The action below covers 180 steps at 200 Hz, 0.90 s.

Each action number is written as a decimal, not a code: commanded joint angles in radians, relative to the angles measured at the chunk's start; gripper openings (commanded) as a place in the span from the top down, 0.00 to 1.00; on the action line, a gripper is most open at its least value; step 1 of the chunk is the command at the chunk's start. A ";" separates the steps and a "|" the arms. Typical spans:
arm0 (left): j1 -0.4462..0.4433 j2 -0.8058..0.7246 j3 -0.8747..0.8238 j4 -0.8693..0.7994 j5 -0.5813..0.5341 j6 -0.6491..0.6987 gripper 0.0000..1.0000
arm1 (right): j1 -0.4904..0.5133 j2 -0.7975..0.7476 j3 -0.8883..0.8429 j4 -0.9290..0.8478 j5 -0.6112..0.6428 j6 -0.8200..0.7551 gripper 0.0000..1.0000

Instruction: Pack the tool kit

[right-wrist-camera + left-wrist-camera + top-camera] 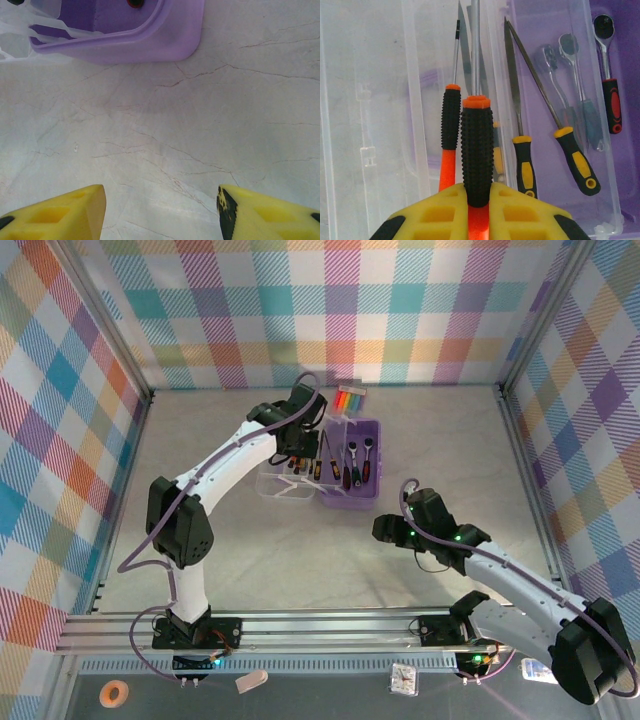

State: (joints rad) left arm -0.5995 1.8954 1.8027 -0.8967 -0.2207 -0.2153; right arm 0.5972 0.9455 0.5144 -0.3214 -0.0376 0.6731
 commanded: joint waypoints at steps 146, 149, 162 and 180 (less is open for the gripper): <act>0.008 0.084 0.051 -0.006 0.063 -0.010 0.72 | 0.008 -0.058 0.023 -0.064 0.030 -0.001 0.39; 0.008 0.085 0.053 -0.008 0.061 -0.010 0.71 | 0.008 -0.059 0.022 -0.064 0.031 -0.002 0.39; 0.009 0.083 0.056 -0.011 0.059 -0.010 0.69 | 0.009 -0.057 0.023 -0.064 0.032 -0.001 0.39; 0.009 0.077 0.061 -0.017 0.058 -0.010 0.67 | 0.009 -0.055 0.026 -0.062 0.027 -0.001 0.39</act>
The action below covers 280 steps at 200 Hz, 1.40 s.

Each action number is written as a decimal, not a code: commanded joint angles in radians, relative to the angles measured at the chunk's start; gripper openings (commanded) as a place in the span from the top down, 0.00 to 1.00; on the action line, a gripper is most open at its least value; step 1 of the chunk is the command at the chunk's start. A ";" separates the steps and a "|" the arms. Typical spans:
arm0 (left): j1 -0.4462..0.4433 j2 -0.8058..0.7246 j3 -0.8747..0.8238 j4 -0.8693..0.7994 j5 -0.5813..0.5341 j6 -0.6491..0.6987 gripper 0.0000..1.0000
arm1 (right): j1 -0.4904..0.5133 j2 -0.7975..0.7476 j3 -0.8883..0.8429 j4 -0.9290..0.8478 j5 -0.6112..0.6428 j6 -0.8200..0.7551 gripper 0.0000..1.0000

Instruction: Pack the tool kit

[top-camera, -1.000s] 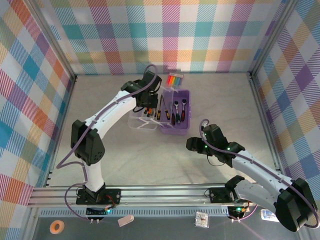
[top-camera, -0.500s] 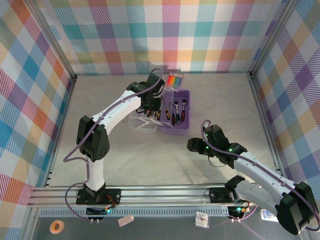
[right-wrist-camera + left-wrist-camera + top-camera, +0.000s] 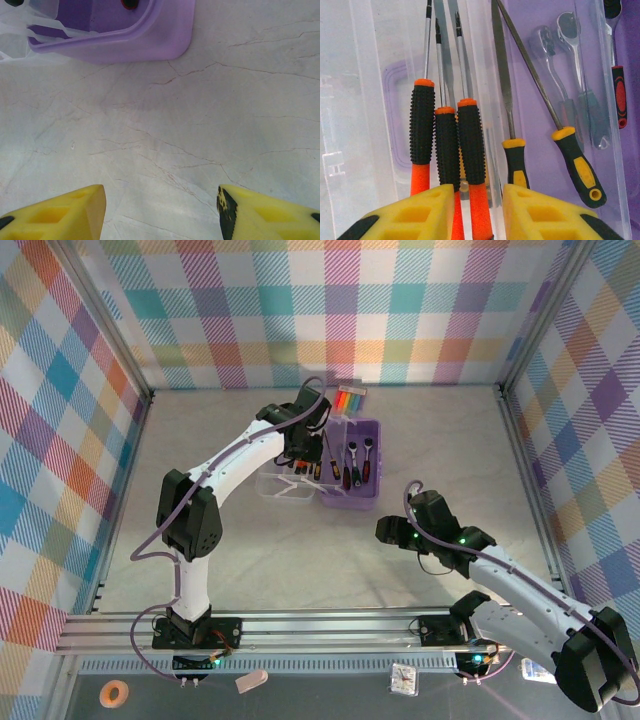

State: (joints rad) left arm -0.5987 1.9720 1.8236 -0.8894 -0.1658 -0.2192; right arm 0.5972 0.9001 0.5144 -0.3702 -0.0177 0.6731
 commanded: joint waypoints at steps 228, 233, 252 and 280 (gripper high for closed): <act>0.557 -0.641 -1.089 0.603 0.365 -0.469 0.57 | -0.088 0.175 0.104 0.037 0.048 -0.071 0.41; 0.557 -0.622 -1.085 0.603 0.385 -0.451 0.61 | -0.099 0.180 0.105 0.041 0.035 -0.071 0.41; 0.557 -0.575 -1.083 0.667 0.432 -0.422 0.63 | -0.141 0.200 0.108 0.055 0.005 -0.064 0.44; 0.555 -0.560 -1.100 0.733 0.483 -0.404 0.63 | -0.177 0.222 0.110 0.076 -0.028 -0.059 0.46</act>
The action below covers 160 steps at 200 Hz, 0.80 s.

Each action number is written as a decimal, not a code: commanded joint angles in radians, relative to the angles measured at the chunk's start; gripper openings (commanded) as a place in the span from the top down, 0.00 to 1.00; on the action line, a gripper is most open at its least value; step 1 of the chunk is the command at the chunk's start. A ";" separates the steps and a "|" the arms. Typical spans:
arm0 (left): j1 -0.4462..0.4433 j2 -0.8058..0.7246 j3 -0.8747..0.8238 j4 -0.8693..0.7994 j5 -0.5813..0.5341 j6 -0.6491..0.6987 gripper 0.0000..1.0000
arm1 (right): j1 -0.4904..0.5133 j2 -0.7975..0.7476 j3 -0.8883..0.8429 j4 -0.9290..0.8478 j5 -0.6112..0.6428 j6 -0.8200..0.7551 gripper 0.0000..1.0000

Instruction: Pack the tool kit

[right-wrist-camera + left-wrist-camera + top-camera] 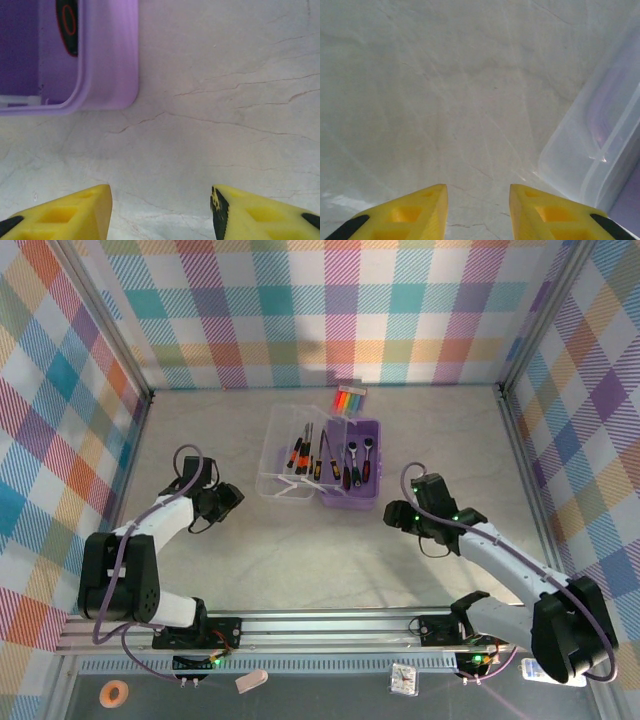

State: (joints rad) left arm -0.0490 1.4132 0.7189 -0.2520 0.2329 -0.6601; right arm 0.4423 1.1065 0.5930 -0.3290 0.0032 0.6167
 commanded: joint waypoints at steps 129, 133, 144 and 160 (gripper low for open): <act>-0.068 0.187 0.192 0.102 0.128 0.120 0.58 | -0.123 0.107 0.061 0.107 -0.217 0.033 0.49; -0.068 0.196 0.194 0.107 0.130 0.120 0.58 | -0.124 0.103 0.060 0.106 -0.214 0.032 0.48; -0.068 0.221 0.204 0.112 0.131 0.122 0.59 | -0.127 0.094 0.062 0.097 -0.213 0.030 0.48; -0.069 0.257 0.210 0.122 0.142 0.129 0.62 | -0.130 0.087 0.070 0.082 -0.216 0.021 0.48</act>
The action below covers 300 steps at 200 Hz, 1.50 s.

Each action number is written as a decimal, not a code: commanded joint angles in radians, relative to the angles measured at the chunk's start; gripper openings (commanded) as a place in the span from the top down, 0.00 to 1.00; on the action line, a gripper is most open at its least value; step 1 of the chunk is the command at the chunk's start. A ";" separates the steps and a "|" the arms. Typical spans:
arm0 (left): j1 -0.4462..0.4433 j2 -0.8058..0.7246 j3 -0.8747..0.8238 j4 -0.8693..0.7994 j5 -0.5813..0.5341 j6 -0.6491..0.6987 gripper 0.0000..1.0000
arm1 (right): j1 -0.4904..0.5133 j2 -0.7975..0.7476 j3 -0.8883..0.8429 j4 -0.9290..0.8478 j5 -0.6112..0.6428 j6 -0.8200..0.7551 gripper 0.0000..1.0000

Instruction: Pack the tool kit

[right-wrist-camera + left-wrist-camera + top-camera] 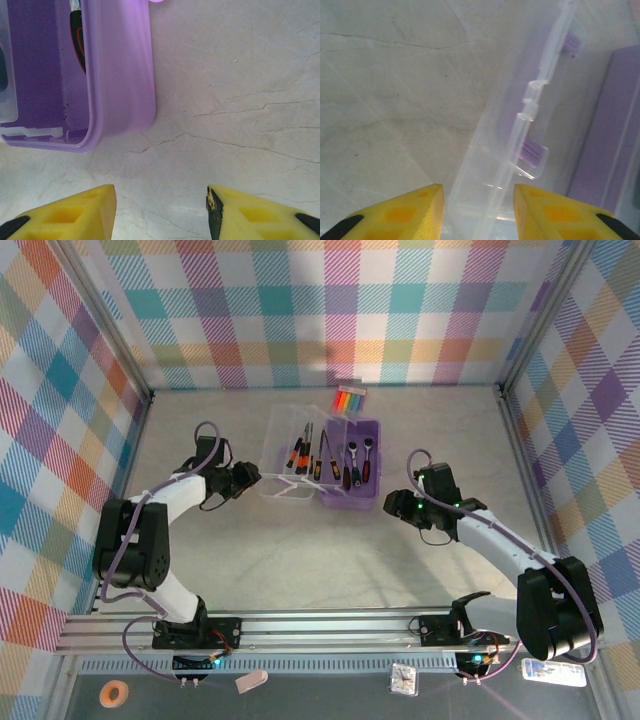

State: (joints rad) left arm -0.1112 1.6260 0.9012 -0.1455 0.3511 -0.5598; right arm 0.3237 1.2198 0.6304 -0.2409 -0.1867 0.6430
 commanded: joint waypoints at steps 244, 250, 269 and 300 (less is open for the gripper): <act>-0.197 -0.388 0.147 -0.732 -0.545 0.145 1.00 | -0.054 0.349 0.179 0.173 -0.183 0.060 0.53; -0.202 -0.396 0.163 -0.754 -0.554 0.152 1.00 | -0.045 0.359 0.182 0.184 -0.183 0.067 0.53; -0.217 -0.405 0.221 -0.821 -0.567 0.173 1.00 | -0.016 0.385 0.191 0.219 -0.181 0.090 0.53; -0.252 -0.388 0.319 -0.893 -0.611 0.218 1.00 | 0.088 0.477 0.263 0.230 -0.160 0.111 0.54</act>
State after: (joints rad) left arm -0.3325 1.2591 1.1221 -0.9493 -0.2203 -0.3874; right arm 0.3416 1.6367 0.8204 -0.0711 -0.3416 0.7231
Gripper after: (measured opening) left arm 0.053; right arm 0.463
